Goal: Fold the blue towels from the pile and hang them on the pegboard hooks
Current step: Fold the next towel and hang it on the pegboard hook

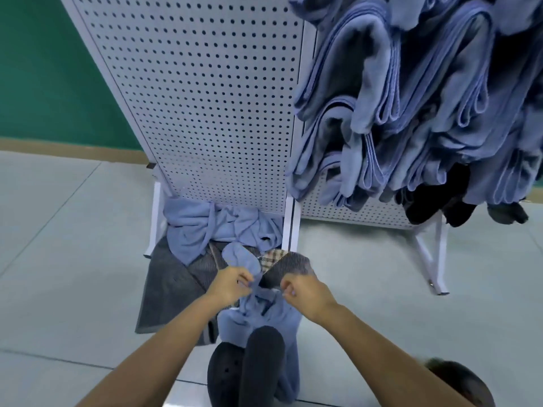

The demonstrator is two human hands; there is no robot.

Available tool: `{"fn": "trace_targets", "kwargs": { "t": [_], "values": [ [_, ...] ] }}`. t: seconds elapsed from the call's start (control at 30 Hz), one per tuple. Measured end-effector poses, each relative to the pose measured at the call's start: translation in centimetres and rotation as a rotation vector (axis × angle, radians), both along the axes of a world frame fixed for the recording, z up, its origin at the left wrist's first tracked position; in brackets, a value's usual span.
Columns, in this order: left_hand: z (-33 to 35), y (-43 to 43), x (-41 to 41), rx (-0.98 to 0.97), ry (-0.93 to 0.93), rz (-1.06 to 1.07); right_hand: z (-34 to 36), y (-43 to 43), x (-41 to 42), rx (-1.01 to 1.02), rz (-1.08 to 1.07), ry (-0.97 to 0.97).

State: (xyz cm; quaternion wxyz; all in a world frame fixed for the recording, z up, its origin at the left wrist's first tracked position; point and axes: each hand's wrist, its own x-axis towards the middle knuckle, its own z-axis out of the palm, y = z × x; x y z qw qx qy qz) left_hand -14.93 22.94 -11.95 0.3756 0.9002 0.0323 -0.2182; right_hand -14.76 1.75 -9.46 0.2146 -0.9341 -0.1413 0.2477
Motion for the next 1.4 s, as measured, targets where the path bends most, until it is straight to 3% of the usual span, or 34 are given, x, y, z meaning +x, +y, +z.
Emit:
{"fn": "trace_targets", "kwargs": {
  "t": [0.2,0.27,0.37,0.6,0.77,0.93,1.03,1.13,1.33,1.4],
  "values": [
    [-7.2,-0.2,-1.2,0.106,0.213,-0.301,-6.6,0.7,-0.6,-0.050,0.073,0.146],
    [-8.6,0.0,-1.8,0.170,0.195,-0.333,-8.1,0.9,-0.9,-0.052,0.117,0.163],
    [-9.1,-0.2,-2.1,0.144,0.086,-0.211,-9.3,1.2,-1.3,-0.041,0.143,0.177],
    [-4.3,-1.2,0.2,-0.196,-0.039,0.072,-8.5,1.4,-0.8,-0.038,0.032,0.092],
    [2.3,-0.7,2.8,-0.330,-0.067,0.175,-1.9,-1.1,1.9,0.117,-0.202,-0.062],
    [10.1,-2.5,3.7,-0.423,-0.027,0.061,7.5,-4.0,4.6,0.281,-0.293,-0.260],
    [14.5,-4.0,3.6,-0.237,0.034,-0.141,13.0,-5.7,4.8,0.315,-0.238,-0.385],
    [19.2,-6.0,3.4,-0.127,0.028,-0.193,17.8,-7.3,4.5,0.316,-0.221,-0.492],
    [27.1,-10.3,1.9,-0.566,0.095,-0.135,26.3,-10.4,4.0,0.425,-0.260,-0.659],
    [29.1,-12.2,1.0,-0.535,0.131,-0.221,29.0,-10.9,3.8,0.451,-0.259,-0.691]
  ]
}}
